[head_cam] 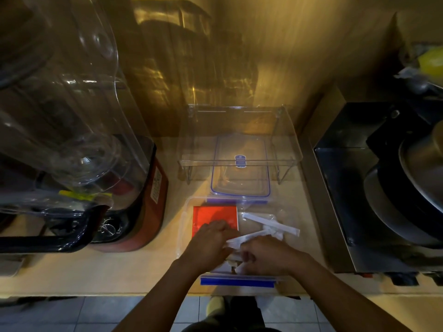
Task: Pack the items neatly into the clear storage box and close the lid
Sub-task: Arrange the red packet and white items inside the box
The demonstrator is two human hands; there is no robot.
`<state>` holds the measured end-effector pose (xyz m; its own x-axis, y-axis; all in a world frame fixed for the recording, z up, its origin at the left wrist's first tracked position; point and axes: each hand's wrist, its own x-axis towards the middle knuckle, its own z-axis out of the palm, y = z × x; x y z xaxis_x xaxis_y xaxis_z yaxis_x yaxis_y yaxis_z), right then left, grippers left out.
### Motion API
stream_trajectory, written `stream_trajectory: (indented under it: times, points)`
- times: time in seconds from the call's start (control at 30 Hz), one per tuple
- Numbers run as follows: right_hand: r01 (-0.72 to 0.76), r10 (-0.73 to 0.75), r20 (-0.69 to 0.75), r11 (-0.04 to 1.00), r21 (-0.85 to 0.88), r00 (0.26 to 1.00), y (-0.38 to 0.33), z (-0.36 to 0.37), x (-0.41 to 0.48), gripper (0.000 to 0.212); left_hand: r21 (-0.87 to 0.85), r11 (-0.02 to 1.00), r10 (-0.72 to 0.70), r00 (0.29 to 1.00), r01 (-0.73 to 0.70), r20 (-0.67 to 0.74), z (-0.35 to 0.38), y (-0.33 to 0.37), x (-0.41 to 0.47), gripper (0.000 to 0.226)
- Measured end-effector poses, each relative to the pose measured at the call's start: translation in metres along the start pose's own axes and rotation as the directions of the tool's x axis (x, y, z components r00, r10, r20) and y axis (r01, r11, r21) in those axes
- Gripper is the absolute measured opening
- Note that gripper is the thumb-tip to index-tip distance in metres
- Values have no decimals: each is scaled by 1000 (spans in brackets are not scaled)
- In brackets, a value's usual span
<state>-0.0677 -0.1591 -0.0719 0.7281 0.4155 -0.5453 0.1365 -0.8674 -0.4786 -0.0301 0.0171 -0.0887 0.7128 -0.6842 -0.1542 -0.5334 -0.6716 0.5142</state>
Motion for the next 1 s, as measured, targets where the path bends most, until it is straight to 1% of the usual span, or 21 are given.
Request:
stream_trajectory:
  times: [0.1,0.17,0.27,0.33,0.43,0.5,0.63,0.77,0.83,0.93,1.0]
  points:
    - [10,-6,35,991,-130,999,1,0,4,29,19,1000,2,1000,-1,-27,3,0,1,32]
    - [32,-25,54,990,-140,998,0,1,6,28,25,1000,-11,999,12,-38,5,0,1,31]
    - [35,-34,6,989,-141,999,0,4,7,29,-9,1000,-24,998,24,-57,7,2,2,29]
    - [-6,2,-20,984,-180,1000,1,7,8,31,-47,999,-21,997,18,-69,8,3,2,25]
    - [-58,46,-54,969,-242,997,3,12,7,28,-87,996,-28,997,21,-76,9,4,3,21]
    - [-72,59,-70,976,-206,996,2,10,2,30,-94,995,-33,997,26,-73,9,5,4,22]
    - [21,-25,-71,999,-48,997,4,-10,-11,20,-111,993,-34,998,28,-53,7,7,6,22]
    - [19,-17,-135,1000,16,991,3,-47,-23,27,-108,994,-23,998,17,-56,7,9,7,22]
    - [18,-11,-79,996,85,997,4,-61,-25,29,-126,992,-15,998,6,-66,8,12,8,23]
    - [8,-20,68,984,178,997,6,-77,-27,32,-266,963,-72,993,46,-91,8,16,9,24]
    - [-1,-26,119,975,223,993,8,-84,-28,32,-284,956,-100,990,69,-95,9,15,9,22]
